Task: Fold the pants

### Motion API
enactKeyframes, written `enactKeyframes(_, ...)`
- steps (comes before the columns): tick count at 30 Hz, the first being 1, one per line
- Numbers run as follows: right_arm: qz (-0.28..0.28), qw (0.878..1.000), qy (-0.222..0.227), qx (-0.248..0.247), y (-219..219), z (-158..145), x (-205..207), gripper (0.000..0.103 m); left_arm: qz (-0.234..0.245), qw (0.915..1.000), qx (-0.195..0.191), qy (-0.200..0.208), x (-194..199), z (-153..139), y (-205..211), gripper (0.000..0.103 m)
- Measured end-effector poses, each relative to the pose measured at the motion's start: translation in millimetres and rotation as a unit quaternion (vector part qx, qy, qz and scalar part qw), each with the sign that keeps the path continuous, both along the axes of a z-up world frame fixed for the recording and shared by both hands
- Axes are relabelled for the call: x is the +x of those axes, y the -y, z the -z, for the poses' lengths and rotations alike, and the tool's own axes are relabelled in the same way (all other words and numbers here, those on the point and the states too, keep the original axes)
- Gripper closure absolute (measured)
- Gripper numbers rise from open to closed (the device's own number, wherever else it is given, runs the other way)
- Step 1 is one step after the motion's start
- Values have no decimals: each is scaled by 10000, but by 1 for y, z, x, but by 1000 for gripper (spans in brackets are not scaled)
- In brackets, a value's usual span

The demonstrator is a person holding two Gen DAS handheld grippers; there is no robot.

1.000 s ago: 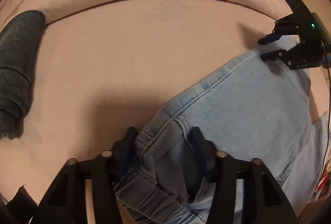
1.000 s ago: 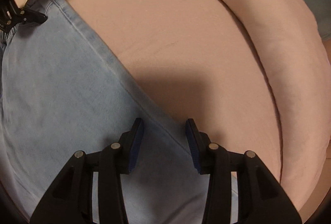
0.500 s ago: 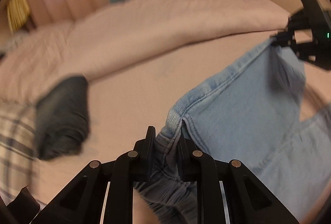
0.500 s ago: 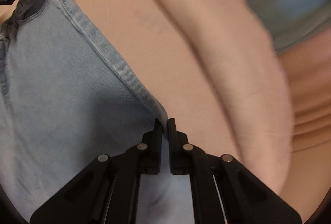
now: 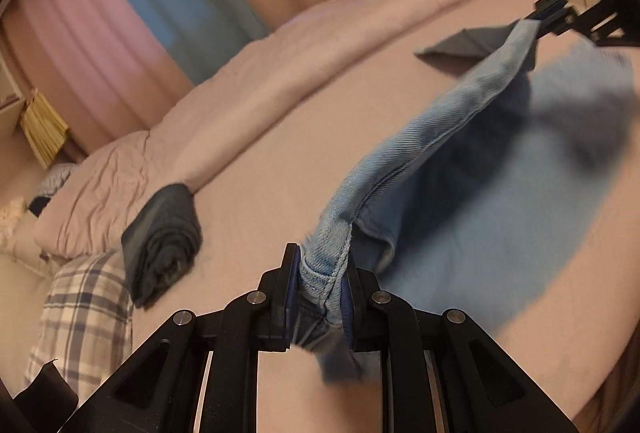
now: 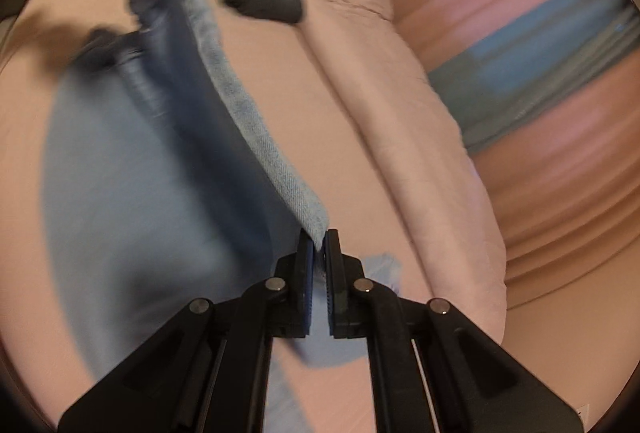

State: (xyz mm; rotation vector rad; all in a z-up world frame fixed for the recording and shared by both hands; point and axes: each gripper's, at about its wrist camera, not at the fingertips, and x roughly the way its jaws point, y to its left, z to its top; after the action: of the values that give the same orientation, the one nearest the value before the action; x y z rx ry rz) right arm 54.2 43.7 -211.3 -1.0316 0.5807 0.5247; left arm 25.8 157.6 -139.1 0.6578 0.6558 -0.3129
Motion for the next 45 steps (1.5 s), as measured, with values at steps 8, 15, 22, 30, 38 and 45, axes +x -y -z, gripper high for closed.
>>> enactKeyframes(8,-266,9936,-982,-480,-1,62,-43,98,168,9946,1010,174,-20,42,22,84)
enactKeyframes(15,-301,9953,-906,-159,39,9,-61,98,38,9966,448,693,-32,13,4,84)
enactKeyframes(22,-443,9882,-1419,-370,44,42,-73,97,397,9932,1090,131,-55,77,8,84)
enactKeyframes(30,-412,9839,-1663,-512,43,47,-69,93,322,9953,891,-180,-58,65,10,71)
enactKeyframes(38,143,9429,-2827,1754,82,-30,-34,67,43,9922,-1145,-498,-61,-4,-1,37)
enactKeyframes(45,1055,9209,-2909,2371,71,-2,14,71,-793,9713,-1981,-1055,-8,27,41,37)
